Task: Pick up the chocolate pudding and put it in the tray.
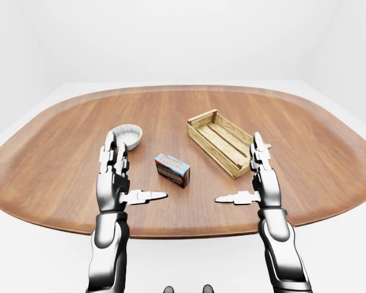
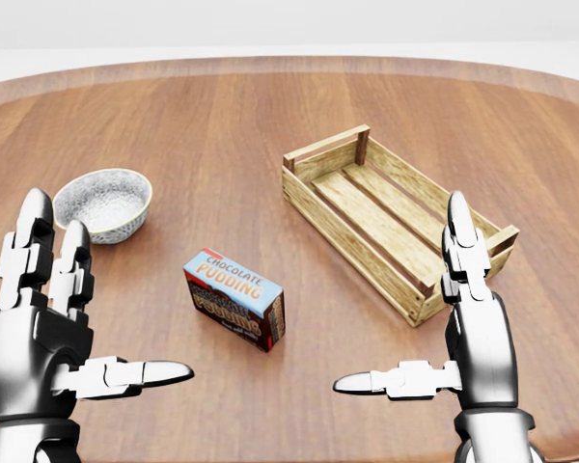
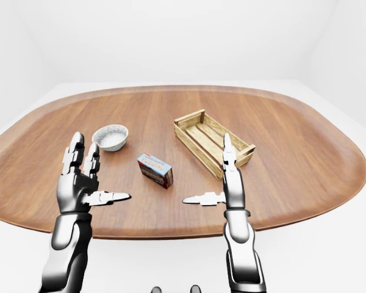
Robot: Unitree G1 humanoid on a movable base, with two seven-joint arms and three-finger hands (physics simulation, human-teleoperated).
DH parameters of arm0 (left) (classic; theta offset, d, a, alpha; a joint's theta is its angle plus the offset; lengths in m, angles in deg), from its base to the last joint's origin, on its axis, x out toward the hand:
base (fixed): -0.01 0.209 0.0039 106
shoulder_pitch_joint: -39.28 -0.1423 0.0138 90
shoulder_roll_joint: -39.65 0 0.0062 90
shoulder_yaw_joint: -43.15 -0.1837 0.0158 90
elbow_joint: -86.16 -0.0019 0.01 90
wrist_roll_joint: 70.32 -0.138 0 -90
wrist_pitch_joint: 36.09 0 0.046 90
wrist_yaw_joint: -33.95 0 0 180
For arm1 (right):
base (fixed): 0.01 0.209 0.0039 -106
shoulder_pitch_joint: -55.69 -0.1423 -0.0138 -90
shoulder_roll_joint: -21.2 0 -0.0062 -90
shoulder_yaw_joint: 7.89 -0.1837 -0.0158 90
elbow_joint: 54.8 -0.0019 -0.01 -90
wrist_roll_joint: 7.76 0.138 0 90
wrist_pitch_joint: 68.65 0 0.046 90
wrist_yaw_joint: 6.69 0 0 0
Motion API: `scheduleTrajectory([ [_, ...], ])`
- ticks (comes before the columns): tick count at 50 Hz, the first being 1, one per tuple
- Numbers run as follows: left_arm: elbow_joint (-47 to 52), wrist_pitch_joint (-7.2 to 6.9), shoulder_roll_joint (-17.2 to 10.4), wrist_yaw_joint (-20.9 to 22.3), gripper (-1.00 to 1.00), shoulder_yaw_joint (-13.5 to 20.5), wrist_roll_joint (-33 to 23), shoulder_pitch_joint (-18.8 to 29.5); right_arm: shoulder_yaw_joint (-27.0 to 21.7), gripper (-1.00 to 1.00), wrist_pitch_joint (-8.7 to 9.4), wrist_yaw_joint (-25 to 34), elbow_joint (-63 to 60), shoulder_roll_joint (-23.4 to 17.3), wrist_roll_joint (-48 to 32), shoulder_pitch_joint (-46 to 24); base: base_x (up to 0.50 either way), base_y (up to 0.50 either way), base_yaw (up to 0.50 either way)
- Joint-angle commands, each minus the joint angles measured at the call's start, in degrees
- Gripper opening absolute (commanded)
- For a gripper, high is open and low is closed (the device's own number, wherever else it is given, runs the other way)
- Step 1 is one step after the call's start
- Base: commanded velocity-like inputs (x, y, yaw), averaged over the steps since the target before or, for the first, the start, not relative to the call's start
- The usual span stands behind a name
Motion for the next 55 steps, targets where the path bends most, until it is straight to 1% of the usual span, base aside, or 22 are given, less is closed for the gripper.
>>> scheduleTrajectory([
  [1,0.3,0.00,0.1,0.3,1.00,-0.3,0.0,-0.4,0.0,1.00,0.00,0.0,0.2,0.0,0.0,0.0,0.27,0.00,0.00],
  [10,0.1,0.00,0.1,0.2,1.00,-0.2,0.0,-0.2,0.0,1.00,0.00,0.0,0.3,0.0,0.1,-0.1,0.26,0.00,0.00],
  [11,-0.1,0.00,0.1,0.2,1.00,-0.3,-0.1,-0.1,0.0,1.00,0.00,-0.3,2.0,0.0,0.1,0.1,0.26,0.00,0.00],
  [21,-1.1,0.00,0.0,0.3,1.00,-0.1,0.0,0.3,-0.1,1.00,0.00,0.0,0.6,0.0,0.1,-0.3,0.29,0.00,0.00],
  [22,-1.1,0.00,0.0,0.3,1.00,-0.2,0.0,0.2,-0.1,1.00,0.00,-0.9,5.3,-0.1,0.1,0.0,0.29,0.00,0.00],
  [23,-1.0,0.00,0.0,0.3,1.00,-0.2,0.0,0.2,-0.1,1.00,0.00,-0.2,2.1,-0.1,0.1,-0.1,0.29,0.00,0.00],
  [25,-0.7,0.00,0.0,0.3,1.00,-0.2,0.0,0.1,-0.1,1.00,0.00,0.0,0.6,-0.1,0.1,-0.2,0.29,0.00,0.00],
  [26,-0.6,0.00,0.0,0.3,1.00,-0.2,0.0,0.1,-0.1,1.00,0.00,-0.4,3.2,-0.1,0.1,0.0,0.29,0.00,0.00],
  [27,-0.7,0.00,0.0,0.3,1.00,-0.2,0.0,0.2,-0.1,1.00,0.00,-0.2,1.6,-0.1,0.1,-0.1,0.29,0.00,0.00],
  [30,-0.5,0.00,0.0,0.3,1.00,-0.2,0.1,0.1,-0.1,1.00,0.00,-0.8,5.6,-0.1,0.2,0.1,0.29,0.00,0.00],
  [31,-0.4,0.00,0.0,0.3,1.00,-0.2,0.1,0.0,-0.1,1.00,0.00,-0.2,2.2,0.0,0.2,-0.1,0.29,0.00,0.00],
  [34,-0.5,0.00,0.0,0.4,1.00,-0.2,0.1,0.0,-0.1,1.00,0.00,0.1,0.4,0.0,0.2,-0.2,0.29,0.00,0.00],
  [39,-0.5,0.00,0.0,0.4,1.00,-0.2,0.1,0.0,-0.1,1.00,0.00,0.1,0.2,0.0,0.3,-0.1,0.29,0.00,0.00],
  [40,-0.5,0.00,0.0,0.4,1.00,-0.2,0.1,0.1,-0.1,1.00,0.00,-0.2,2.2,0.0,0.3,0.0,0.29,0.00,0.00],
  [43,-0.6,0.00,0.0,0.4,1.00,-0.2,0.1,0.0,-0.1,1.00,0.00,0.1,0.7,0.0,0.4,-0.2,0.29,0.00,0.00],
  [45,-0.4,0.00,0.0,0.4,1.00,-0.2,0.1,0.0,0.0,1.00,0.00,-0.3,3.8,-0.1,0.4,0.0,0.27,0.00,0.00],
  [47,-0.5,0.00,0.1,0.4,1.00,-0.3,0.1,0.0,0.0,1.00,0.00,-0.5,5.7,-0.1,0.5,0.1,0.21,0.00,0.00],
  [48,-0.5,0.00,0.1,0.4,1.00,-0.3,0.1,0.0,0.0,1.00,0.00,-0.1,3.5,-0.1,0.6,-0.1,0.11,0.00,0.00],
  [50,-0.5,0.00,0.1,0.4,1.00,-0.3,0.1,0.0,0.1,1.00,0.00,-0.3,5.0,-0.1,0.5,0.1,0.00,0.00,0.00],
  [53,-0.7,0.00,0.1,0.5,1.00,-0.3,0.1,0.0,0.0,1.00,0.00,0.5,1.2,0.0,0.8,-0.4,0.00,0.00,0.00],
  [55,-0.8,0.00,0.1,0.5,1.00,-0.3,0.1,0.1,0.0,1.00,0.00,-0.2,5.3,-0.1,0.9,-0.1,0.00,0.00,0.00],
])
